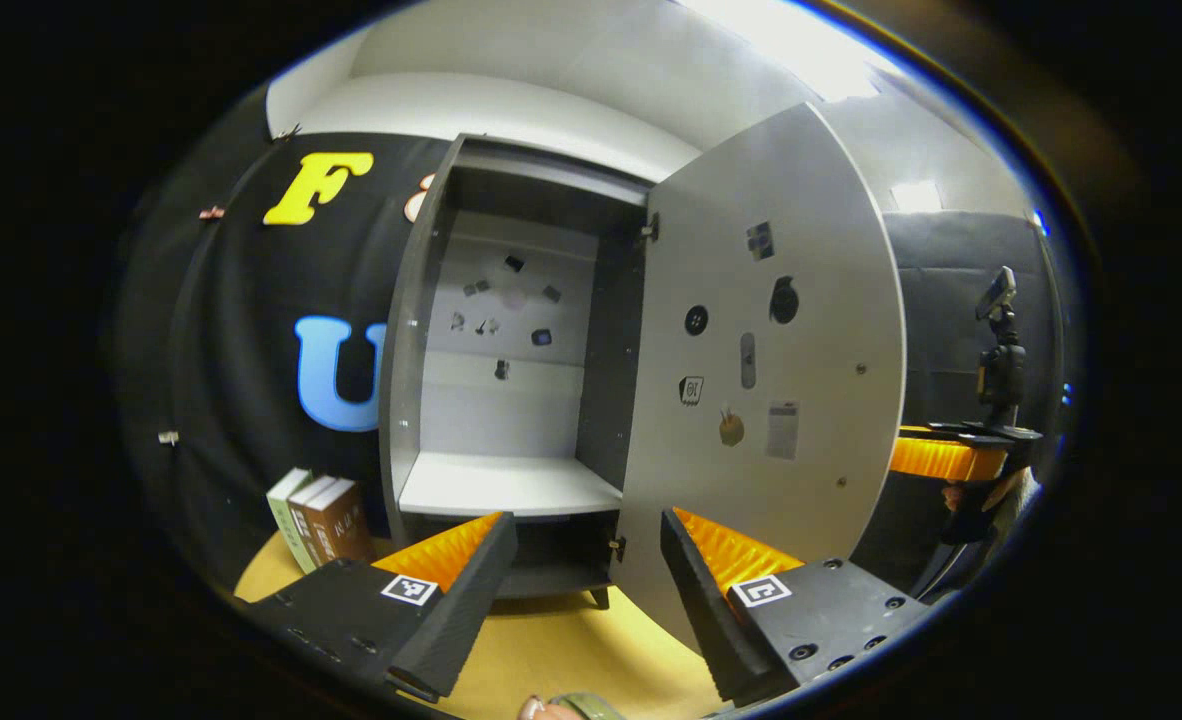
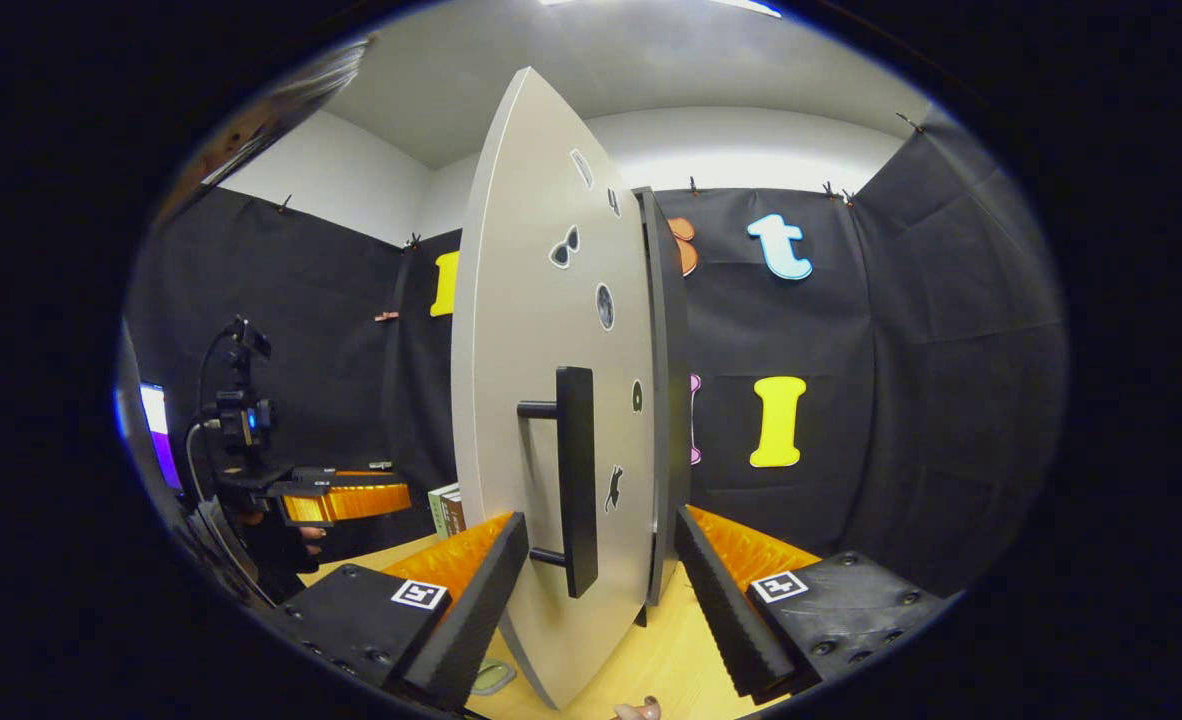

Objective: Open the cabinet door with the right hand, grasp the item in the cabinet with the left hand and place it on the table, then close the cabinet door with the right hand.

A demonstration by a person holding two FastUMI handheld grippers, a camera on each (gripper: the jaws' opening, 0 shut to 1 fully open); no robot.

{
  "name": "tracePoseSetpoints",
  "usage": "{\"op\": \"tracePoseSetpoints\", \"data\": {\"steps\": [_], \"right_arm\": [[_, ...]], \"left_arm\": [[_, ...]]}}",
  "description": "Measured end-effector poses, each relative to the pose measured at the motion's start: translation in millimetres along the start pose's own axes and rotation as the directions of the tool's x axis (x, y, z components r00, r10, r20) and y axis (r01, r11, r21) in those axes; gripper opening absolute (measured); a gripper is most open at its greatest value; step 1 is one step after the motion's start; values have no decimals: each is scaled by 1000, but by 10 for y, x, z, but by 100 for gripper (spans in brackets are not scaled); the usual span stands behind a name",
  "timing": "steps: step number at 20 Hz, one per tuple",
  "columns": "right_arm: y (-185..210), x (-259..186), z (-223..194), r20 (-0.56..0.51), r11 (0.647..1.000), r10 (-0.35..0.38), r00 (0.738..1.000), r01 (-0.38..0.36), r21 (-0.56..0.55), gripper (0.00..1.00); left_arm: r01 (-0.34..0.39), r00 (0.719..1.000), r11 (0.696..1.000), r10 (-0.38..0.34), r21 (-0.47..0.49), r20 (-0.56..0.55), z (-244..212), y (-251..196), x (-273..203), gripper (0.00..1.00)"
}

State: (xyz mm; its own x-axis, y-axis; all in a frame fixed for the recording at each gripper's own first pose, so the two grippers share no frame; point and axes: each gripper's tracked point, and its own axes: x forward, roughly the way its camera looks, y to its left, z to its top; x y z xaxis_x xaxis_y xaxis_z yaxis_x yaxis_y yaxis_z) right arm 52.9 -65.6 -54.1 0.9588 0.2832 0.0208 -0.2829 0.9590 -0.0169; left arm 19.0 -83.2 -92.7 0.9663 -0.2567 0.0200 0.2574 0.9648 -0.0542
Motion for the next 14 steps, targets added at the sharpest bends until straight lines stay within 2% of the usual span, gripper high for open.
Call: {"op": "tracePoseSetpoints", "data": {"steps": [1,2,3,5,6,7,8,9,13,14], "right_arm": [[39,24,-8,-6,1000,9,1000,-9,5,94],[72,49,-21,-10,1000,19,1000,-19,14,94],[130,76,-39,-18,999,32,999,-32,22,94],[299,179,-64,-23,997,66,998,-65,30,94],[425,241,-77,-22,996,86,996,-85,29,94],[563,290,-102,-23,994,102,995,-101,32,94],[683,334,-118,-23,993,114,993,-113,36,95],[821,400,-140,-22,991,129,991,-128,40,95],[1276,808,-263,-9,980,187,982,-186,76,95],[1435,916,-308,-14,972,218,976,-216,93,95]], "left_arm": [[5,1000,1000,-5,1,20,97,23,-36,91],[15,999,1000,-15,-13,38,172,31,-65,91],[30,998,999,-28,-32,54,231,28,-103,87],[39,997,998,-35,-44,73,353,119,-139,87],[29,997,999,-27,-30,69,359,184,-163,91],[14,998,1000,-13,-5,60,359,247,-195,91],[0,999,1000,-1,19,50,333,307,-224,87],[-4,999,1000,3,30,44,322,340,-251,87],[-11,999,1000,11,-13,43,322,478,-379,87],[-31,999,1000,31,-8,43,333,561,-429,91]]}}
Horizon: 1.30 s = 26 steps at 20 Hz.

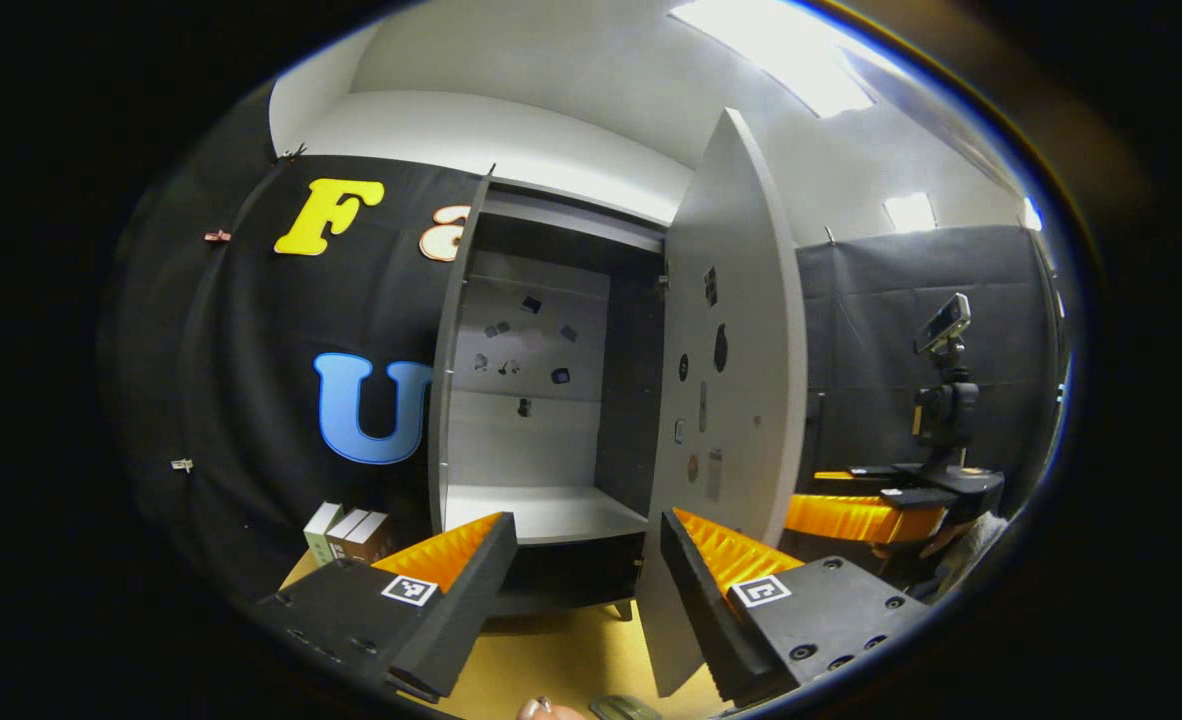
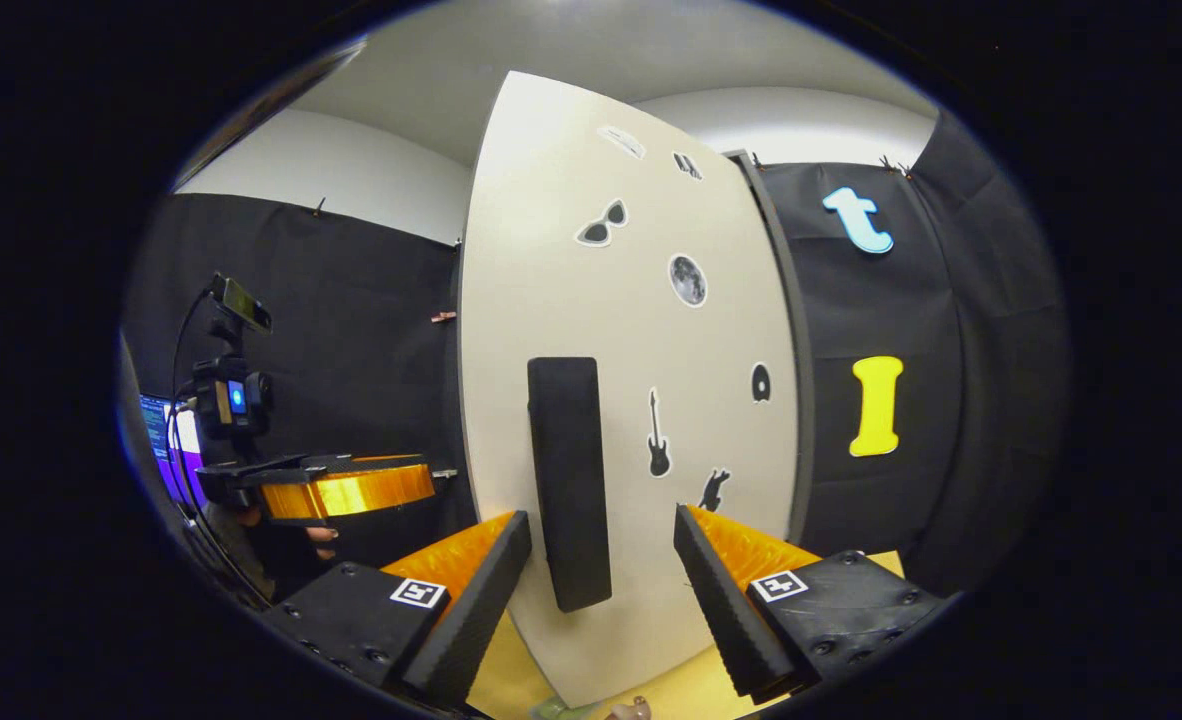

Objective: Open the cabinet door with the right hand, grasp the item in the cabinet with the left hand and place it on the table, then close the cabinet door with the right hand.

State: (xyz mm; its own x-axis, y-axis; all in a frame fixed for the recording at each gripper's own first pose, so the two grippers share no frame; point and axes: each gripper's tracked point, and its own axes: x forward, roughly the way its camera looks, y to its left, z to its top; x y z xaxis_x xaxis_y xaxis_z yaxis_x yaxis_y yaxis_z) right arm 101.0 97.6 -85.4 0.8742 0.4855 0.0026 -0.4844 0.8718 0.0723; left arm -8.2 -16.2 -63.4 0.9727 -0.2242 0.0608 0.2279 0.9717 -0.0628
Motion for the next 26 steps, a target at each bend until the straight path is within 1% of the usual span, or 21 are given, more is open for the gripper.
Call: {"op": "tracePoseSetpoints", "data": {"steps": [3,4,5,6,7,9,10,11,12,13,14,17,18,19,20,21,22,23,24,25,26], "right_arm": [[111,139,-25,-10,999,37,999,-37,2,97],[107,100,7,0,999,41,999,-41,-12,97],[108,42,34,3,999,39,999,-39,-23,97],[104,-3,47,9,999,29,1000,-28,-31,92],[42,-42,71,21,999,-3,1000,4,-41,97],[-213,-15,86,32,985,-148,988,150,-85,97],[-376,-75,64,29,964,-240,970,242,-112,97],[-509,-130,44,26,938,-320,947,320,-130,97],[-546,-140,0,27,921,-365,931,365,-134,97],[-576,-167,-22,27,913,-386,922,386,-129,98],[-570,-148,-57,21,909,-399,917,399,-122,98],[-623,-246,45,39,889,-447,893,449,-89,98],[-629,-253,81,50,887,-452,891,455,-80,98],[-642,-273,150,69,885,-453,889,457,-83,98],[-689,-297,211,86,878,-462,882,469,-92,98],[-757,-329,248,95,866,-480,872,488,-106,98],[-813,-348,255,97,856,-493,864,502,-124,98],[-854,-375,285,104,846,-504,857,515,-139,98],[-873,-410,354,127,836,-514,848,529,-148,98],[-883,-455,417,152,829,-518,841,538,-154,98],[-863,-473,434,163,831,-512,843,535,-155,98]], "left_arm": [[-55,998,998,55,29,-1,42,187,-151,87],[-69,998,997,69,36,1,46,230,-183,92],[-84,996,996,84,43,-2,50,276,-219,92],[-93,996,995,94,46,-4,47,299,-232,91],[-102,995,994,102,48,-6,53,319,-231,91],[-125,992,991,125,46,3,74,343,-203,91],[-138,990,989,138,43,4,63,356,-185,87],[-151,988,988,152,42,-1,52,358,-145,91],[-158,987,986,158,47,-2,36,349,-104,96],[-163,987,985,164,57,0,45,332,-55,87],[-170,985,983,170,70,6,60,309,-13,91],[-214,976,973,209,89,56,158,270,93,91],[-236,971,968,231,84,68,174,272,117,87],[-249,967,965,244,83,72,181,266,137,87],[-246,968,965,240,89,76,190,234,182,91],[-240,969,966,232,99,85,214,208,210,87],[-243,968,964,234,105,90,227,220,214,91],[-250,966,963,242,96,92,229,230,209,91],[-249,966,966,242,75,90,206,210,225,87],[-234,970,971,229,58,82,191,169,247,91],[-228,971,972,224,51,80,208,150,258,92]]}}
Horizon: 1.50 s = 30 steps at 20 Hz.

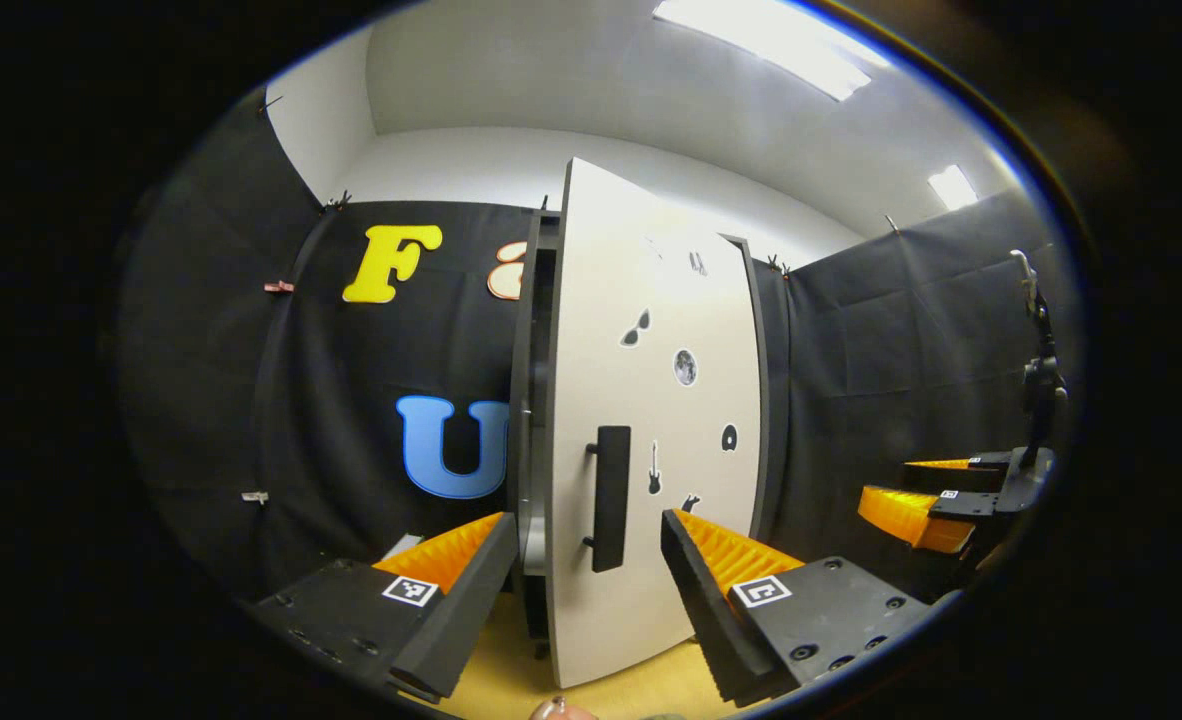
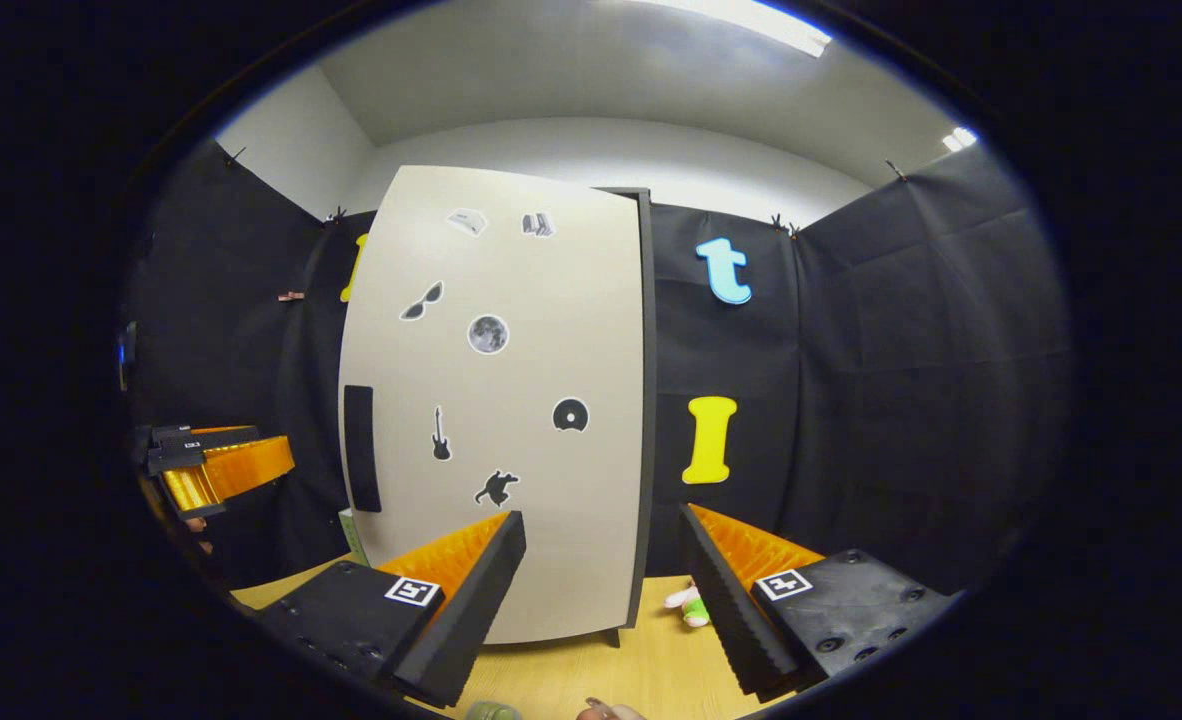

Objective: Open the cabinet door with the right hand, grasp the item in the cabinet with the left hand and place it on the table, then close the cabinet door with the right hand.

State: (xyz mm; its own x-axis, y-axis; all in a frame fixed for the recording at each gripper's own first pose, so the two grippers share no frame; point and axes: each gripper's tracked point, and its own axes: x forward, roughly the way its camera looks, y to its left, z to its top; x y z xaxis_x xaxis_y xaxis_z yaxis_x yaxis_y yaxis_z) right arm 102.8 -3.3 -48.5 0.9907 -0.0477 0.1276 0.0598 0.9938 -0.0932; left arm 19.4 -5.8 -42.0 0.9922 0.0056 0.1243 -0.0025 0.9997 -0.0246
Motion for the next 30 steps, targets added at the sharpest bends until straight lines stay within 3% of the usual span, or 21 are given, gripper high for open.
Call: {"op": "tracePoseSetpoints", "data": {"steps": [3,4,5,15,30], "right_arm": [[-16,-70,55,16,1000,12,1000,-12,-2,98],[-32,-87,88,28,1000,15,999,-15,-8,98],[-31,-112,94,29,1000,20,999,-19,-11,97],[77,-227,122,25,997,82,996,-81,-15,97],[1,-421,138,1,997,76,997,-76,-26,97]], "left_arm": [[-15,1000,1000,15,13,3,9,32,-6,91],[-15,1000,1000,15,11,2,-5,25,4,87],[-16,1000,1000,16,10,2,1,32,4,91],[-45,999,999,44,23,8,45,133,-9,91],[-55,998,997,55,54,-6,1,130,19,92]]}}
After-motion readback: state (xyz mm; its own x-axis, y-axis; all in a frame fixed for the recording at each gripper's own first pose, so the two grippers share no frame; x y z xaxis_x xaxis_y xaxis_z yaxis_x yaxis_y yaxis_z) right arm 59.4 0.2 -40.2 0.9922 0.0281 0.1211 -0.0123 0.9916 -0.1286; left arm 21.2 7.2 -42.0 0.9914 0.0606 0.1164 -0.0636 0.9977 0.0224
